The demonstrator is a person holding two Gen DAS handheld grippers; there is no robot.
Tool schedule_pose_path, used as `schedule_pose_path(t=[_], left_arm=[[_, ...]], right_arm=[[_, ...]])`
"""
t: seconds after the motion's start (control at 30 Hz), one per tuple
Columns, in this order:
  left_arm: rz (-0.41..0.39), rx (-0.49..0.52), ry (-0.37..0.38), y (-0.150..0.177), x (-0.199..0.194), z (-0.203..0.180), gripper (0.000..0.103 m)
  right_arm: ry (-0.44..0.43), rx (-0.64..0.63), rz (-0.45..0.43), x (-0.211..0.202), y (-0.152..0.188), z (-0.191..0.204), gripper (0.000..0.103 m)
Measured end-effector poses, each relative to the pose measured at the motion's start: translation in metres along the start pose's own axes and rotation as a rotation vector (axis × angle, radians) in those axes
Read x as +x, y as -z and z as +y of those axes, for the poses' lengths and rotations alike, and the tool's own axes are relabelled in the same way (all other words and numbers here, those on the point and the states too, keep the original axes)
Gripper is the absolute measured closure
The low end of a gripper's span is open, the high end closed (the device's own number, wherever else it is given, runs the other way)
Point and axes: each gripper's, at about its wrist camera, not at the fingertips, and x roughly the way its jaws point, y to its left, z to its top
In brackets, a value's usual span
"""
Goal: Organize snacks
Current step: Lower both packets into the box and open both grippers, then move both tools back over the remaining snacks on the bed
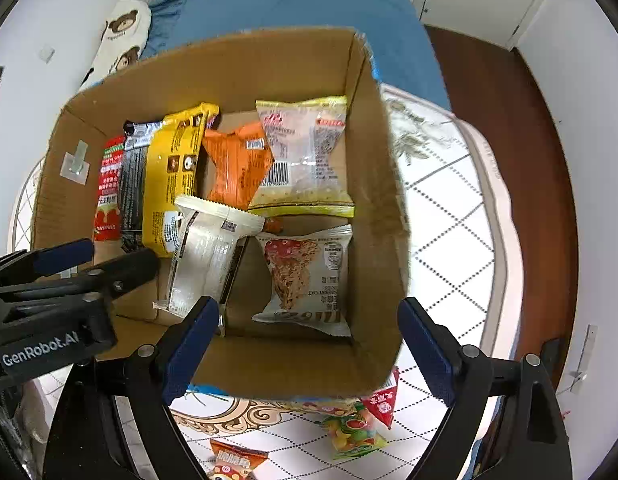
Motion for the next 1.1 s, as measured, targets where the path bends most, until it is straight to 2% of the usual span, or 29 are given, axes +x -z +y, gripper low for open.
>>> schedule_pose_path(t=[0.2, 0.6, 0.83, 1.1], left_arm=[[-0.144, 0.006, -0.045, 0.021, -0.027, 0.004, 0.024], [-0.381, 0.030, -0.089, 0.099, -0.083, 0.002, 0.024], [-0.466, 0.046, -0.072, 0.139, -0.117, -0.002, 0.024], [-0.513, 0.059, -0.062, 0.183, -0.140, -0.009, 0.024]], right_arm=[[0.005, 0.001, -0.108, -0.033, 0.024, 0.002, 0.010], [0.043, -0.023, -0.334, -0.104, 0.091, 0.016, 0.010], [0.027, -0.014, -0.431, -0.148, 0.133, 0.021, 0.010], [-0.020, 0.016, -0.471, -0.173, 0.180, 0.020, 0.010]])
